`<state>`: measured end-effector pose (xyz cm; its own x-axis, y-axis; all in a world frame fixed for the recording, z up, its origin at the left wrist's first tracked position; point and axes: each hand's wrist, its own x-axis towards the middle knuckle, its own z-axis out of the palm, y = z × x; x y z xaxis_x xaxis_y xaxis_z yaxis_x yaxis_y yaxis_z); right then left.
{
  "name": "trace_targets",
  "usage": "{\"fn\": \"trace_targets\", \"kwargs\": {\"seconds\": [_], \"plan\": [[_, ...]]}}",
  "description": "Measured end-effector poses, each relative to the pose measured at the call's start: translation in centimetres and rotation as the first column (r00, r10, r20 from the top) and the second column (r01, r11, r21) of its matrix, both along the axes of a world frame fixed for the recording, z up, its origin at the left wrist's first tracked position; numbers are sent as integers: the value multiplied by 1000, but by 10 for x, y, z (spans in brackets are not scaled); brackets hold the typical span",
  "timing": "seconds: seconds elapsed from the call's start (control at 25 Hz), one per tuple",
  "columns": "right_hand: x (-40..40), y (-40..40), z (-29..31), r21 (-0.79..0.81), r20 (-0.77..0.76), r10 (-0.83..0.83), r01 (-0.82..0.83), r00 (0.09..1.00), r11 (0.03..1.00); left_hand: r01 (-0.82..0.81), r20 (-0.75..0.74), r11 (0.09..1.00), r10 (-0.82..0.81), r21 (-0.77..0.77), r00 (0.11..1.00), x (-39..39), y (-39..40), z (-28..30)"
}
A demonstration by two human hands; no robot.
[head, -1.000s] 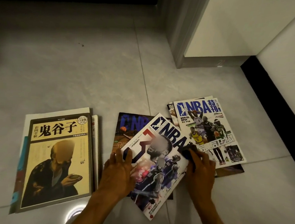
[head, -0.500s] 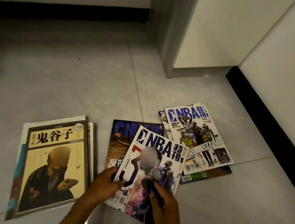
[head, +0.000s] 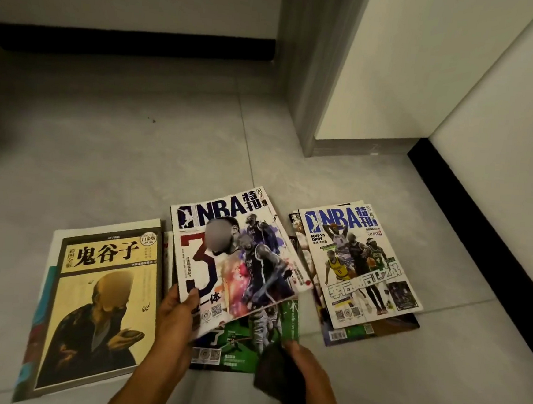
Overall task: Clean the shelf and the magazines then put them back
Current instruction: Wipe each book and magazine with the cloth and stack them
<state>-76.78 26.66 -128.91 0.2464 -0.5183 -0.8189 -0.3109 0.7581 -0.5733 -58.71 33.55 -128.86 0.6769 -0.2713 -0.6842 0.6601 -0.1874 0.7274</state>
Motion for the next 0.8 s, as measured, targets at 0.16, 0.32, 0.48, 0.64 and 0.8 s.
{"fn": "trace_targets", "kwargs": {"seconds": [0.16,0.32,0.48,0.64,0.8], "plan": [[35,-2,23,-13,186,-26,29,982,999,153,65,987,-156,40,986,-20,-8,-2],[33,-12,26,-103,104,-88,99,991,990,300,191,952,-307,63,932,-29,-20,8],[24,-15,24,-110,191,-219,243,957,964,331,206,944,-325,5,923,-37,-35,20],[13,-38,24,-32,311,-326,353,893,935,397,174,912,-377,-103,910,-39,-43,29],[-11,-86,23,-105,345,-365,422,865,900,487,231,871,-461,-64,857,-22,-32,12]]}}
